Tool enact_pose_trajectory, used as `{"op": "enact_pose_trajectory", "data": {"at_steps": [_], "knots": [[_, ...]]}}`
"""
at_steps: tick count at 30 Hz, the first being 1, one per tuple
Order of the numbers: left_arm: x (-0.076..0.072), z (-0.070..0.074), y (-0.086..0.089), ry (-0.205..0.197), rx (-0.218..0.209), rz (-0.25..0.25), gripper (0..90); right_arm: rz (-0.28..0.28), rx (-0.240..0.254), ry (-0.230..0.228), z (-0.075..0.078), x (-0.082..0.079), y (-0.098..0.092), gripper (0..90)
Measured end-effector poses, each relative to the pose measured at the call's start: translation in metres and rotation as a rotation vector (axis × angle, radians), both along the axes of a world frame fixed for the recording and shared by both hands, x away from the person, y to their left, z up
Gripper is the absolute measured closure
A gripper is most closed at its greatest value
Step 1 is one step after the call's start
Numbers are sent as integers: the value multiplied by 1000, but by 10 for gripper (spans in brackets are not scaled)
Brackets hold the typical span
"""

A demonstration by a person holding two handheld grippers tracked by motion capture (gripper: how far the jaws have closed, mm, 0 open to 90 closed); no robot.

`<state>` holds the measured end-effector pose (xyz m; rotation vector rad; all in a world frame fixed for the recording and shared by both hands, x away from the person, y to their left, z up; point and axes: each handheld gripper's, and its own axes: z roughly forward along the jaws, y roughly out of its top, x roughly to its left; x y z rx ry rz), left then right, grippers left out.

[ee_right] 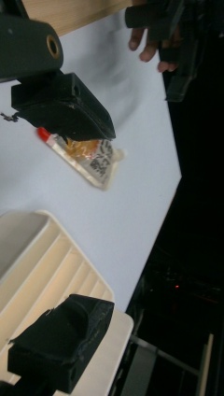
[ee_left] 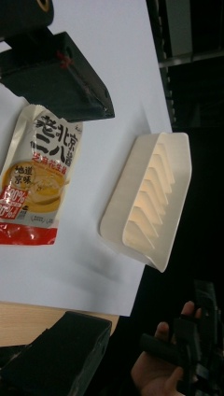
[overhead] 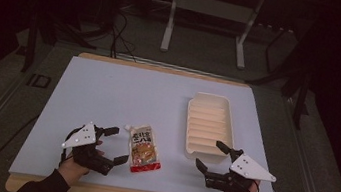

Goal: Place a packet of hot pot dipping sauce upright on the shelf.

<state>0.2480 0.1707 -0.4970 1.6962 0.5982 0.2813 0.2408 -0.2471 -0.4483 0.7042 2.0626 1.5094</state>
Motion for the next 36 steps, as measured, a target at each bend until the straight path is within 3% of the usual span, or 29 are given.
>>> {"op": "enact_pose_trajectory", "data": {"at_steps": [4, 5, 7, 9, 12, 16, 18, 21, 24, 25, 29, 31, 36], "knots": [[-1, -1, -2, -1, 15, -11, 22, 9, -8, -9, 0, -1, 1, 148], [-2, 0, -3, -11, 16, -22, 22, 3, -1, 17, 3, -2, 2, 152], [-2, 0, -3, -12, 18, -22, 22, -10, -6, 25, 4, -3, 2, 153], [-1, 0, -4, 14, 19, -27, 21, -29, -6, 44, 7, -4, 1, 153], [0, 1, -6, 7, 10, -41, 22, -49, -44, 35, 5, -4, 2, 134], [0, 5, -9, -22, -27, -53, 22, -40, -26, 26, 7, -6, 2, 126], [-2, 8, -12, -28, -24, -57, 26, -36, -14, 7, 8, -8, 1, 121], [-4, 16, -17, 1, -3, -85, 40, -19, 8, -14, 10, -9, 2, 118], [-5, 22, -20, 28, -23, -117, 37, 11, 33, -49, 11, -12, 3, 118], [-4, 24, -22, 42, -4, -120, 37, 15, 36, -55, 12, -12, 3, 119], [3, 29, -26, 96, 22, -115, 36, 14, 18, -39, 14, -14, 5, 118], [6, 31, -27, 121, 28, -117, 37, 19, 35, -20, 13, -14, 4, 118], [15, 34, -31, 132, 47, -134, 44, 14, 19, -25, 13, -13, 5, 116]]}}
